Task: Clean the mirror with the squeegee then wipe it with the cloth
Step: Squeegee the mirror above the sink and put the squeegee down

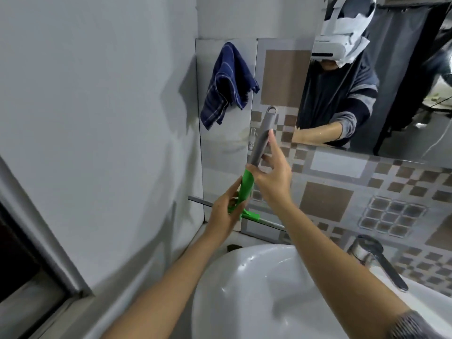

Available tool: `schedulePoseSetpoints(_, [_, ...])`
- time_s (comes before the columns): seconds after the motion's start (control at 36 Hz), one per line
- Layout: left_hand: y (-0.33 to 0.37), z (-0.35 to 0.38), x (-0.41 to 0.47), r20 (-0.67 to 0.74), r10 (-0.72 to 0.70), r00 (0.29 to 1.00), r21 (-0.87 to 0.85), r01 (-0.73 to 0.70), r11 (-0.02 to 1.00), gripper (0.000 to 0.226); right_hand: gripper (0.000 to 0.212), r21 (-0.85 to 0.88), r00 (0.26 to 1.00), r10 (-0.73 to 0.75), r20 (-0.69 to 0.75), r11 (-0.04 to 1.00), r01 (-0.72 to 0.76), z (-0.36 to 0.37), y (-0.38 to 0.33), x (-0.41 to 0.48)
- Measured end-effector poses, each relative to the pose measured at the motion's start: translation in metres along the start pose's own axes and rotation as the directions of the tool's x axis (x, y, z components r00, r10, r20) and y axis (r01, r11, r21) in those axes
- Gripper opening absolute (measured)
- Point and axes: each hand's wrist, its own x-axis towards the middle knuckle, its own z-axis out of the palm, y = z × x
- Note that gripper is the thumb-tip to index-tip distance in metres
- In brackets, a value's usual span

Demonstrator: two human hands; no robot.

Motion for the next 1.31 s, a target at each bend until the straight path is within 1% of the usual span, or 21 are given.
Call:
schedulePoseSetpoints(0.14, [-0.028, -0.003, -0.005, 0.051, -0.117, 0.992, 0.017, 0.116, 0.993, 0.059, 0.088, 0.003, 0.996, 0.071, 0.052, 0.997, -0.071, 0.018, 0.025, -0.01])
schedulePoseSetpoints(0.25, [-0.044, -0.004, -0.01, 0.074, -0.198, 0.977, 0.038, 0.196, 0.98, 0.053, 0.086, 0.006, 0.99, 0.116, 0.076, 0.993, -0.117, 0.029, 0.04, -0.019])
schedulePoseSetpoints(0.42, [-0.062, -0.005, -0.014, 0.085, -0.254, 0.963, 0.057, 0.25, 0.967, 0.056, 0.086, 0.025, 0.98, 0.173, 0.099, 0.984, -0.176, 0.038, 0.059, -0.027])
schedulePoseSetpoints(0.56, [-0.07, -0.001, -0.011, 0.088, -0.294, 0.952, 0.089, 0.287, 0.954, 0.058, 0.087, 0.008, 0.975, 0.199, 0.101, 0.98, -0.2, 0.038, 0.068, -0.026])
schedulePoseSetpoints(0.67, [-0.076, 0.004, -0.011, 0.105, -0.297, 0.949, 0.101, 0.287, 0.953, 0.058, 0.087, -0.009, 0.974, 0.195, 0.114, 0.981, -0.195, 0.036, 0.072, -0.025])
schedulePoseSetpoints(0.86, [-0.08, 0.007, -0.011, 0.075, -0.281, 0.957, 0.126, 0.271, 0.954, 0.058, 0.085, -0.01, 0.974, 0.145, 0.173, 0.989, -0.146, 0.036, 0.073, -0.028])
schedulePoseSetpoints(0.94, [-0.081, 0.006, -0.01, 0.075, -0.281, 0.957, 0.117, 0.271, 0.955, 0.058, 0.084, -0.022, 0.976, 0.14, 0.166, 0.99, -0.139, 0.038, 0.075, -0.025])
schedulePoseSetpoints(1.08, [-0.084, 0.007, -0.006, 0.086, -0.288, 0.954, 0.129, 0.276, 0.952, 0.059, 0.088, -0.042, 0.965, 0.183, 0.189, 0.983, -0.179, 0.039, 0.08, -0.018])
schedulePoseSetpoints(1.31, [-0.095, 0.012, 0.002, 0.063, -0.299, 0.952, 0.134, 0.289, 0.948, 0.058, 0.089, -0.078, 0.964, 0.167, 0.208, 0.985, -0.154, 0.041, 0.089, -0.017])
